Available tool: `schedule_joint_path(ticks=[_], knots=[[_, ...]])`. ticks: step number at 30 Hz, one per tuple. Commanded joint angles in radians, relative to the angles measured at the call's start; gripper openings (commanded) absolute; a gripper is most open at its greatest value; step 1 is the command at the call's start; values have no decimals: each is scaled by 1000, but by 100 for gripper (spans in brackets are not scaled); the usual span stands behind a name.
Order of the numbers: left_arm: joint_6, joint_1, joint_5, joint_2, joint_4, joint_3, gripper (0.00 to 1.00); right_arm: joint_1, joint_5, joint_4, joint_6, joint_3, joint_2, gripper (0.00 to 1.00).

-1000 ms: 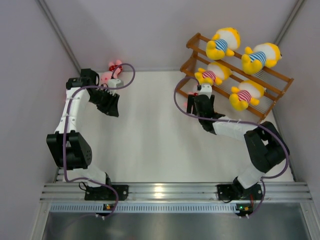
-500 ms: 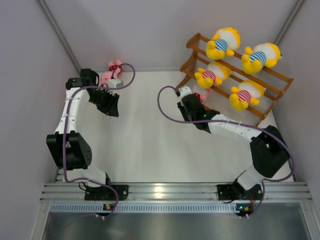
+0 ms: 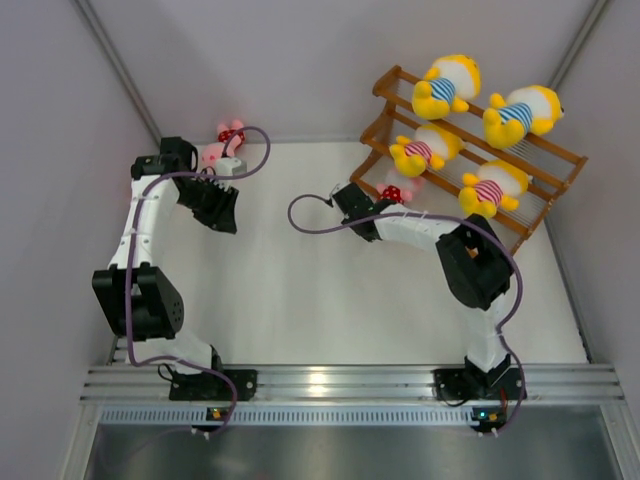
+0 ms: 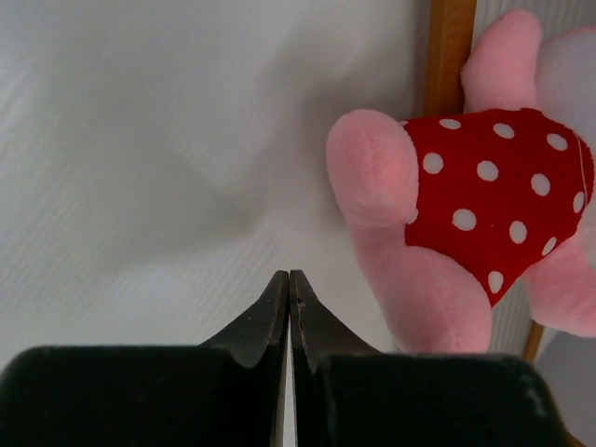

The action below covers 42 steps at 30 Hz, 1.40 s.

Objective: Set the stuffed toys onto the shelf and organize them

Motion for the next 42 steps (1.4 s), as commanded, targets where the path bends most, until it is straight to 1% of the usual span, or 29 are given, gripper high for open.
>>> schedule_joint_path(ticks=[1, 3, 7, 13, 20, 23, 24, 25, 26, 27, 28, 29, 30, 31, 32, 33, 34, 35, 36, 37, 39, 40, 41, 42], knots=[[10, -1, 1, -41, -10, 9, 41, -11, 147, 3, -114, 64, 30, 0], [6, -1, 1, -38, -9, 12, 41, -22, 187, 26, -134, 74, 65, 0], [6, -1, 0, -33, -8, 14, 41, -49, 204, 68, -124, 110, 91, 0], [4, -1, -4, -13, -8, 25, 41, -105, 164, 148, -111, 139, 85, 0], [16, 0, -14, 24, -6, 34, 41, -148, 111, 151, -107, 182, 102, 0], [-16, 2, -65, 57, 32, 43, 41, -145, 77, 149, -104, 170, 82, 0], [-30, 5, -89, 67, 77, 46, 41, -137, 66, 166, -101, 159, 70, 0], [-45, 5, -159, 86, 102, 55, 41, -134, 37, 183, -98, 125, 52, 1], [-78, 3, -198, 99, 136, 66, 40, -126, 23, 200, -96, 105, 10, 2], [-94, 5, -247, 123, 197, 97, 41, -112, 13, 238, -87, 64, -13, 8], [-124, 3, -329, 136, 234, 129, 41, -99, 6, 249, -79, 48, -57, 15], [-140, 3, -377, 149, 271, 129, 41, -99, 0, 254, -72, 36, -79, 15], [-152, 3, -413, 178, 308, 158, 42, -85, -12, 266, -61, 25, -100, 27], [-162, 3, -443, 195, 390, 169, 43, -80, -21, 269, -41, 4, -122, 32], [-189, 3, -503, 217, 424, 184, 45, -73, -33, 270, -32, -4, -162, 36], [-203, 0, -514, 241, 455, 222, 45, -62, -52, 272, -23, -14, -179, 44], [-220, 0, -546, 301, 475, 250, 46, -57, -59, 278, -6, -36, -197, 47], [-269, 2, -559, 332, 513, 275, 46, -51, -66, 280, 4, -45, -229, 50], [-293, 0, -580, 365, 530, 296, 48, -43, -70, 281, 13, -56, -246, 54], [-316, 0, -589, 422, 549, 340, 55, -40, -84, 284, 30, -76, -261, 56], [-369, -7, -629, 494, 628, 371, 59, -37, -102, 289, 56, -108, -303, 59], [-381, -12, -648, 513, 664, 388, 75, -37, -109, 293, 63, -120, -317, 59], [-386, -18, -672, 530, 702, 394, 77, -37, -113, 303, 71, -134, -340, 60], [-380, -33, -686, 563, 778, 399, 82, -37, -116, 306, 77, -146, -350, 61]])
